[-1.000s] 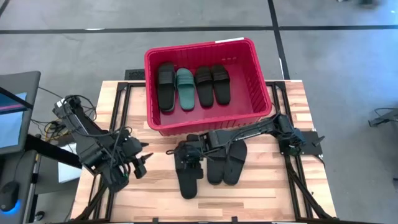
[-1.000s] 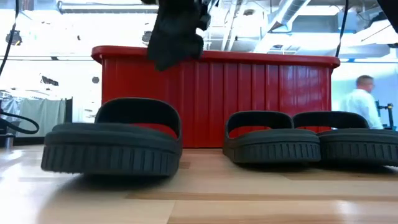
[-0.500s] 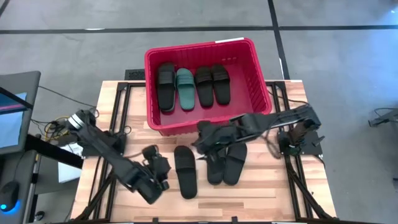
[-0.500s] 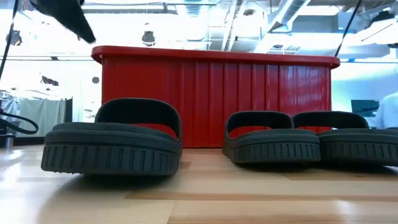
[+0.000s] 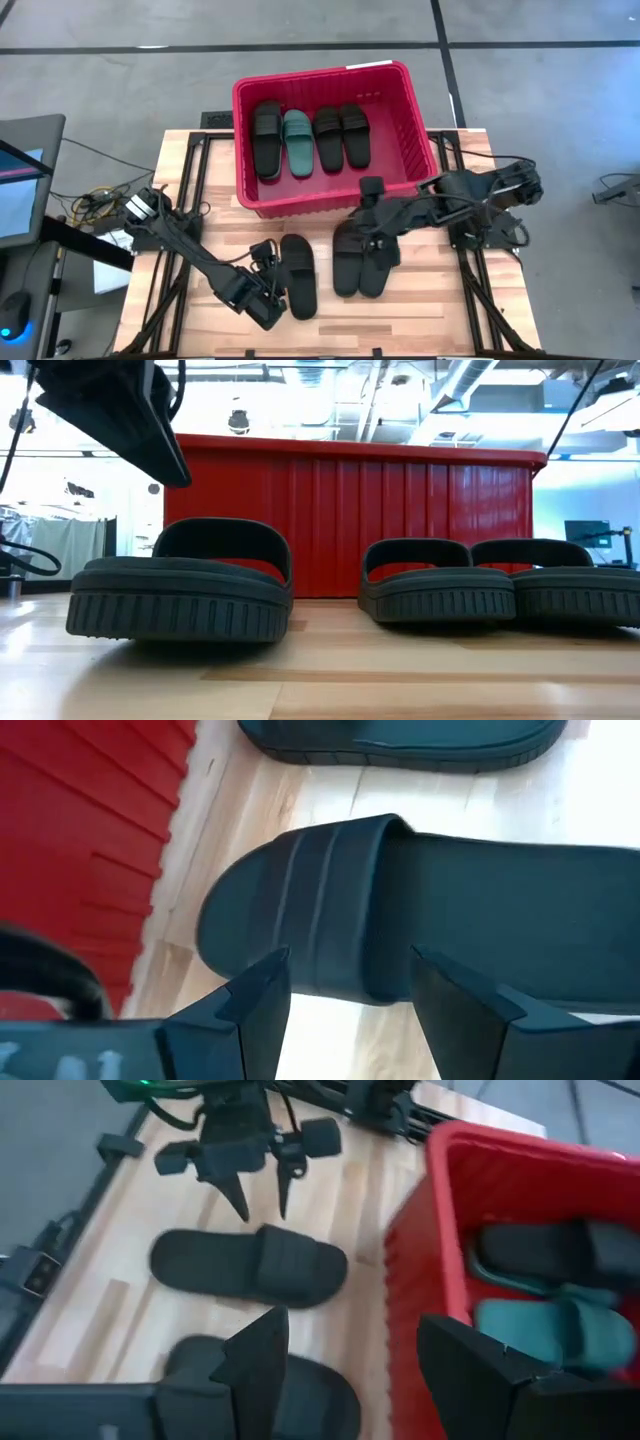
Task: Pick and place slides into bin
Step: Put the black slipper into the red container
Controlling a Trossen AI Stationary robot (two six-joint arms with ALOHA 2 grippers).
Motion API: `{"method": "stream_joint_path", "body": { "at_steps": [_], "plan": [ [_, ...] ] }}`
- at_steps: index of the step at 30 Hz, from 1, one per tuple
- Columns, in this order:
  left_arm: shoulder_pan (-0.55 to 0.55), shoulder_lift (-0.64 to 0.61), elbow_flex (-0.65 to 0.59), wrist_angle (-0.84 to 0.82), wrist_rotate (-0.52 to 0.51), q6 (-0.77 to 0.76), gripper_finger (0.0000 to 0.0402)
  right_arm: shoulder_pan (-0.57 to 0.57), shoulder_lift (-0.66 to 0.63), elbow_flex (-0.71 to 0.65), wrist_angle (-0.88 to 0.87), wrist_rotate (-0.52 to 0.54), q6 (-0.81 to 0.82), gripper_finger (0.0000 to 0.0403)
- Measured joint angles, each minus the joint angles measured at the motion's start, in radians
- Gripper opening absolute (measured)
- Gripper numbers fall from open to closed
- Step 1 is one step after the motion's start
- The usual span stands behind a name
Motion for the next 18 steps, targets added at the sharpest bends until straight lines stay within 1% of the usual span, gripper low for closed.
{"method": "stream_joint_path", "body": {
  "at_steps": [3,6,9,18],
  "plan": [
    [0.013,0.001,0.0,0.01,0.005,0.057,0.019,0.035,-0.029,0.0,-0.045,0.074,0.042,0.0207],
    [0.027,0.017,-0.001,0.053,0.055,0.123,0.019,0.075,-0.053,0.0,-0.089,0.136,0.093,0.0207],
    [0.043,0.036,-0.001,0.099,0.076,0.181,0.019,0.122,-0.078,-0.007,-0.124,0.193,0.146,0.0207],
    [0.078,0.067,-0.001,0.062,0.063,0.206,0.019,0.261,-0.172,-0.108,-0.16,0.353,0.342,0.0207]
  ]
}}
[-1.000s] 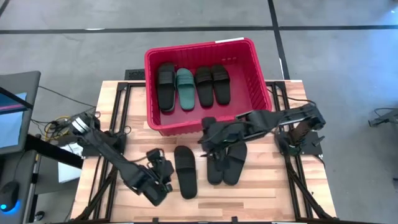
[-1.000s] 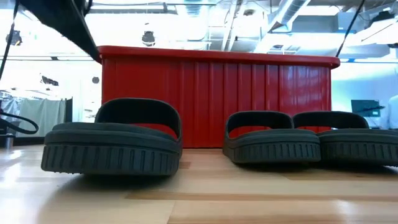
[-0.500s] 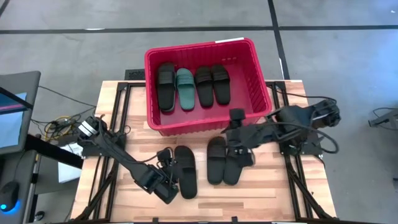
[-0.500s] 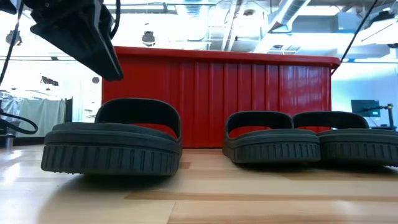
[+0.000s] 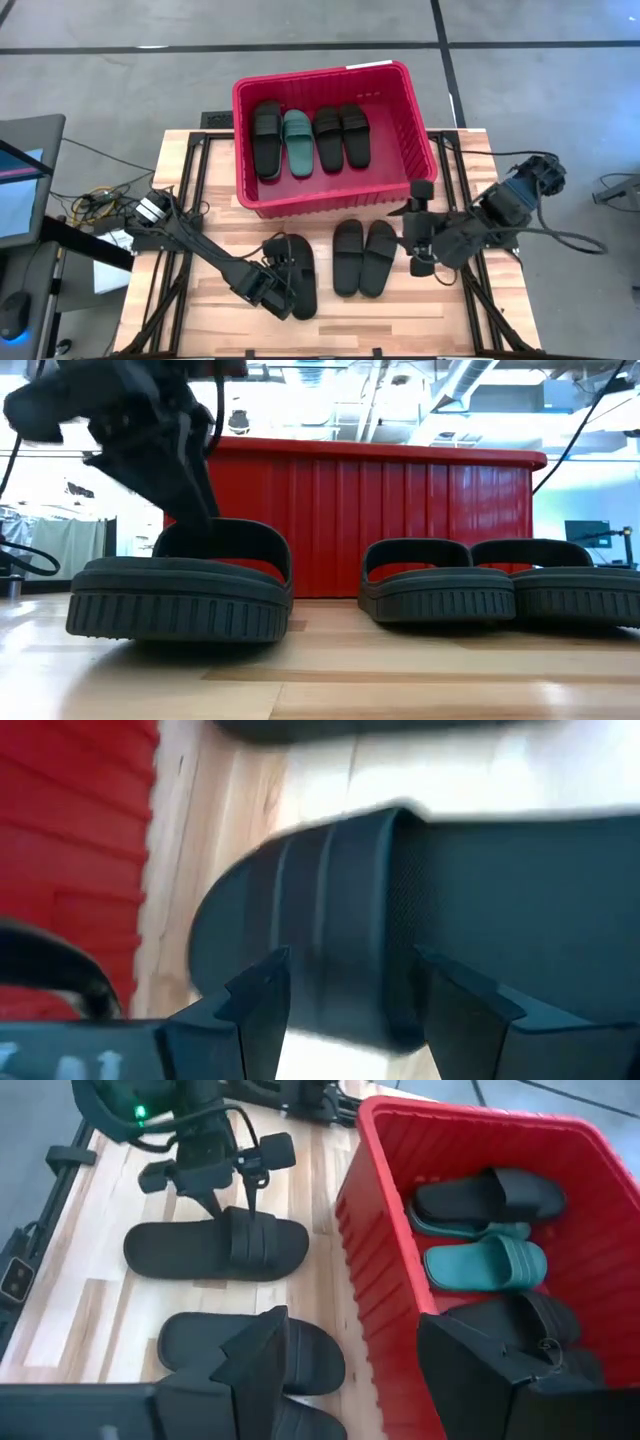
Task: Pick and place slides into bin
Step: Put the black slipper into the red container
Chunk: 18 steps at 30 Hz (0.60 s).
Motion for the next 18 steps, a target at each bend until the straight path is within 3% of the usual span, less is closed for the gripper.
{"method": "stream_joint_path", "body": {
  "at_steps": [8,11,15,18],
  "plan": [
    [0.023,0.034,0.0,0.023,-0.009,-0.005,0.0175,0.113,-0.035,-0.073,-0.055,0.099,0.194,0.0207],
    [0.032,0.034,0.01,0.026,-0.027,-0.009,0.0129,0.153,-0.035,-0.084,-0.102,0.133,0.27,0.0207],
    [0.045,0.034,0.044,-0.005,-0.034,-0.008,0.0031,0.191,-0.027,-0.084,-0.16,0.165,0.353,0.0207],
    [0.055,0.034,0.073,-0.016,-0.038,0.008,0.0012,0.215,-0.027,-0.084,-0.189,0.179,0.401,0.0207]
  ]
}}
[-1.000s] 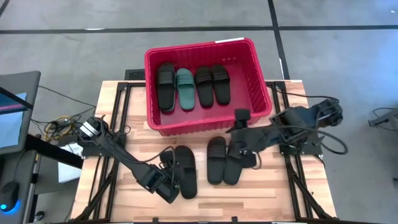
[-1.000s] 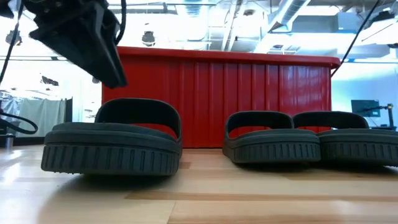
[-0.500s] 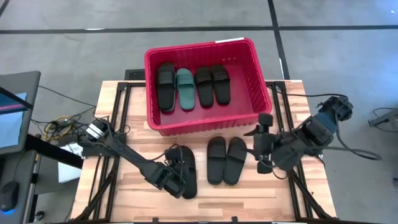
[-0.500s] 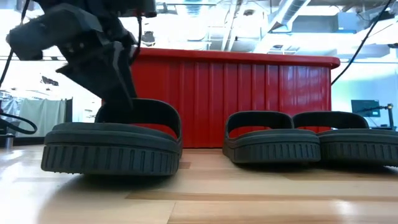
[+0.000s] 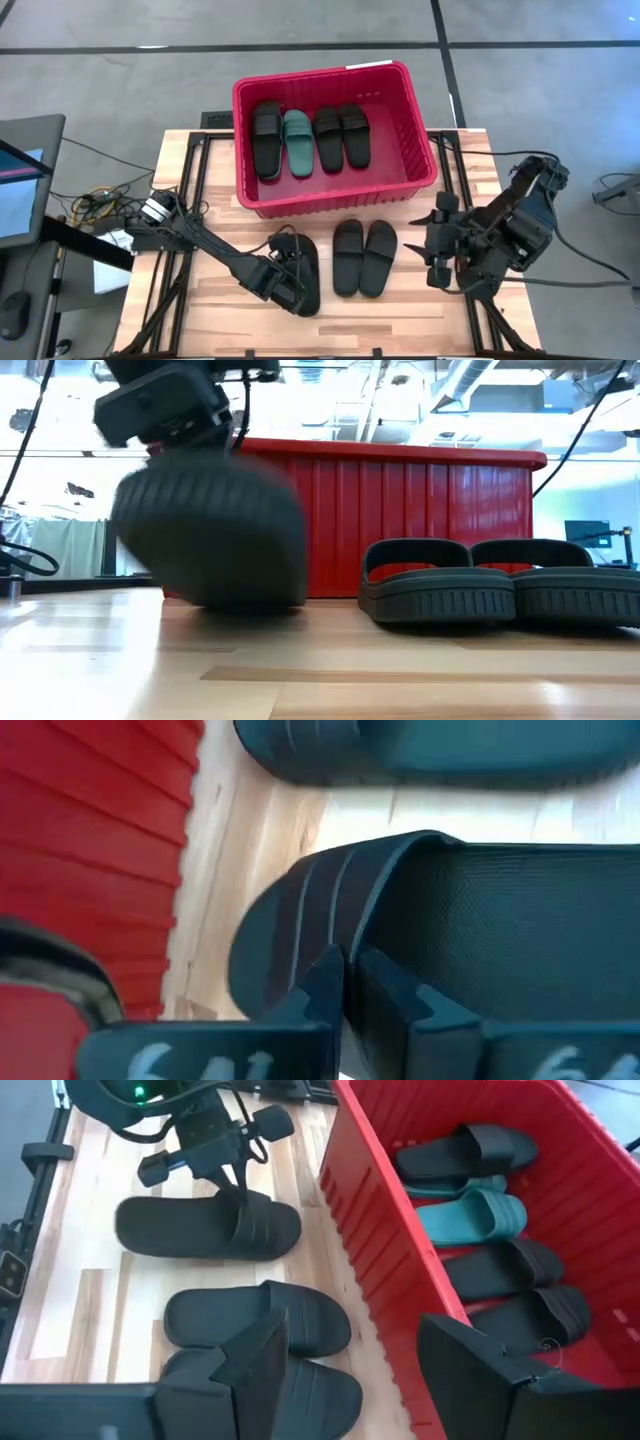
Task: Pick and place slides into bin
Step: Put the black slipper into the red container
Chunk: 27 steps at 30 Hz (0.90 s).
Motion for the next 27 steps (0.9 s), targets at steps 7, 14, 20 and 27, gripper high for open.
{"method": "stream_joint_path", "body": {
  "at_steps": [7,14,20,27],
  "plan": [
    [0.009,0.0,0.112,-0.076,0.005,0.072,0.0004,0.042,0.0,0.0,-0.073,0.034,0.073,0.0207],
    [0.009,0.0,0.331,-0.293,0.005,0.145,0.0002,0.054,0.0,0.001,-0.079,0.038,0.073,0.0207],
    [0.013,0.0,0.574,-0.434,-0.056,0.217,0.0002,0.054,0.0,0.001,-0.079,0.038,0.045,0.0207],
    [0.043,-0.001,0.816,-0.563,-0.221,0.359,0.0001,0.053,0.0,0.001,-0.078,0.042,0.037,0.0207]
  ]
}}
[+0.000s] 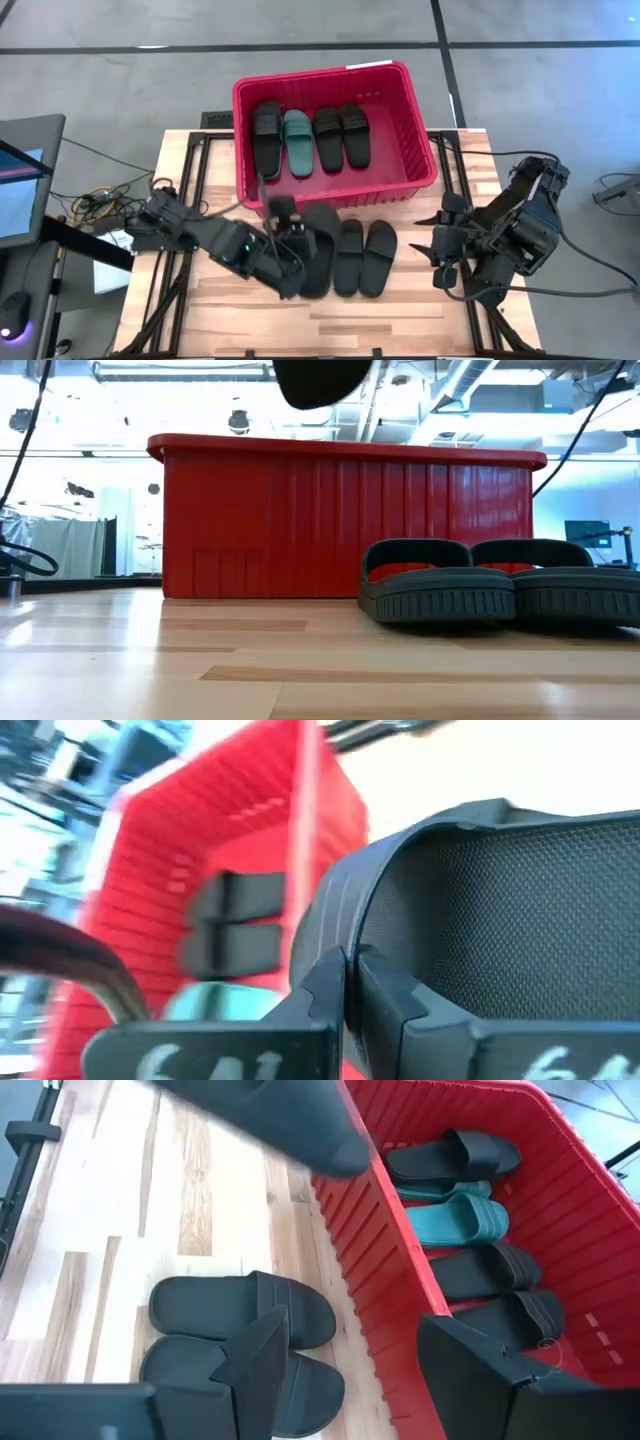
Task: Pick and place slides into bin
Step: Put the black slipper into the red container
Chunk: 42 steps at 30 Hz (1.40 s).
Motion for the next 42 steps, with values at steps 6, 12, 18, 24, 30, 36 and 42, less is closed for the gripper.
{"method": "stream_joint_path", "body": {
  "at_steps": [6,12,18,24,30,36,42],
  "plan": [
    [0.13,-0.001,0.122,-0.16,-0.064,0.137,0.0001,-0.002,0.0,0.0,0.0,0.015,0.0,0.0207],
    [0.345,-0.001,0.139,-0.218,0.015,0.305,0.0,-0.026,0.0,0.001,0.0,0.045,0.0,0.0207],
    [0.583,-0.001,0.138,-0.095,0.194,0.527,0.0,-0.083,0.0,0.001,0.0,0.045,0.0,0.0207],
    [0.8,-0.001,0.127,0.066,0.387,0.748,0.0,-0.148,0.0,0.001,0.0,0.045,0.0,0.0207],
    [0.969,0.0,0.062,0.169,0.565,0.858,0.0,-0.2,0.0,0.001,0.0,0.045,0.0,0.0207],
    [1.069,0.0,-0.041,0.271,0.655,0.916,0.0,-0.259,0.0,0.001,0.0,0.045,0.0,0.0207],
    [1.099,0.0,-0.162,0.385,0.681,0.976,0.0,-0.307,0.0,0.001,0.0,0.043,0.0,0.0207]
  ]
}}
